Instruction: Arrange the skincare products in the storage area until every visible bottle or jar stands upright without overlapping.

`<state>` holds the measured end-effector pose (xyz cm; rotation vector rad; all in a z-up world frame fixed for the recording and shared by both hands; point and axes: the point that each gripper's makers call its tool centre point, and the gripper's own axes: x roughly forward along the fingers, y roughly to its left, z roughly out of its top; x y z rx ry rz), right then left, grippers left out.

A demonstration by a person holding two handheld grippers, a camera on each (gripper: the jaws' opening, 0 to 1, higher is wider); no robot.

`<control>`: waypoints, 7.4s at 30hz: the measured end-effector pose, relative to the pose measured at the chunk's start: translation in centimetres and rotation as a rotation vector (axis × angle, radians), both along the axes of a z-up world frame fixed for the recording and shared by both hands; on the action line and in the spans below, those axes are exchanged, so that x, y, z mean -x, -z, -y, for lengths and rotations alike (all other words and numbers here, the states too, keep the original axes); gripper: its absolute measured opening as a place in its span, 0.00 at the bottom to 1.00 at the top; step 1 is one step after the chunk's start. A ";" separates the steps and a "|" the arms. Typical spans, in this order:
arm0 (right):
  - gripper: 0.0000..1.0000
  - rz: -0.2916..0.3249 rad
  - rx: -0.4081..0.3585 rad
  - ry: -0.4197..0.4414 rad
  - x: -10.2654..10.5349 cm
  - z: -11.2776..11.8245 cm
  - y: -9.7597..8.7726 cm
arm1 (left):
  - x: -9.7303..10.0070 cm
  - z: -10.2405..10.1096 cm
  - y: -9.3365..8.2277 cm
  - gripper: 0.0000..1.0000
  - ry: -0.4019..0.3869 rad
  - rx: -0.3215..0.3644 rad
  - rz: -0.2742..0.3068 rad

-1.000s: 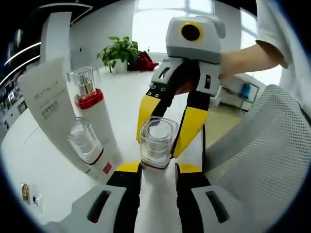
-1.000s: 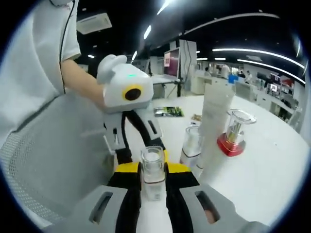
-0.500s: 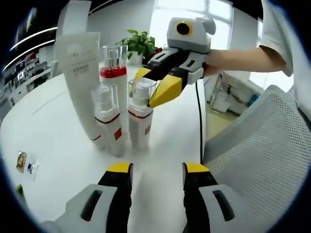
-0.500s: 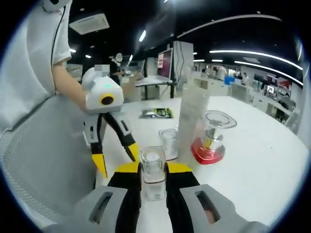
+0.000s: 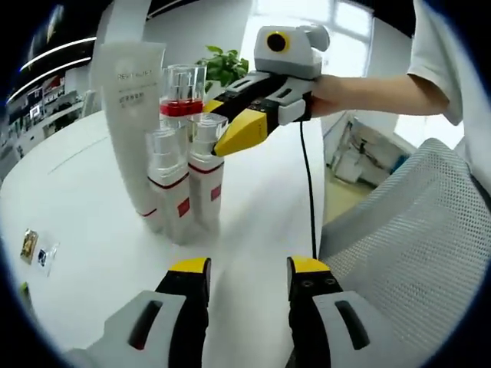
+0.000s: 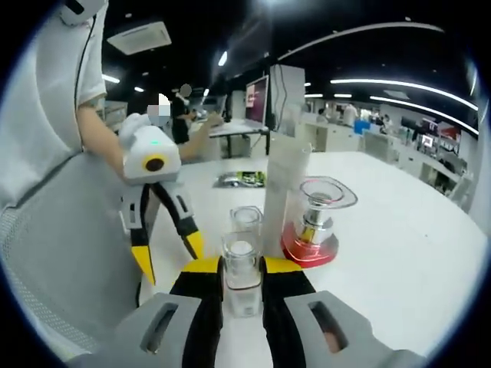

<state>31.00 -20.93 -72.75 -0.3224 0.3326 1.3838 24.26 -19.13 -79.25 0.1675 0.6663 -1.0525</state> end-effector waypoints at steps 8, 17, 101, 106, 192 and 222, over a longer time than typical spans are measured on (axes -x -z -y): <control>0.18 -0.012 -0.017 0.032 -0.2 0.2 0.0 | 0.2 0.0 0.3 0.32 0.007 -0.010 -0.006; 0.18 -0.005 -0.018 0.031 -0.7 0.4 0.1 | 0.2 0.2 0.4 0.31 0.012 -0.011 -0.009; 0.84 -0.260 0.010 0.553 6.4 0.6 -0.4 | 2.1 -19.0 -5.0 0.84 -0.447 0.004 -0.075; 0.84 -0.251 0.016 0.573 6.3 0.7 -0.9 | 2.7 -20.7 -6.5 0.89 -0.497 0.016 -0.052; 0.83 -0.197 0.144 0.584 7.9 0.1 -0.8 | -3.0 -31.2 -3.7 0.93 -0.744 -0.060 -0.061; 0.82 -0.241 0.227 0.622 8.0 1.0 0.9 | -11.1 -37.0 4.5 0.89 -0.621 -0.392 -0.235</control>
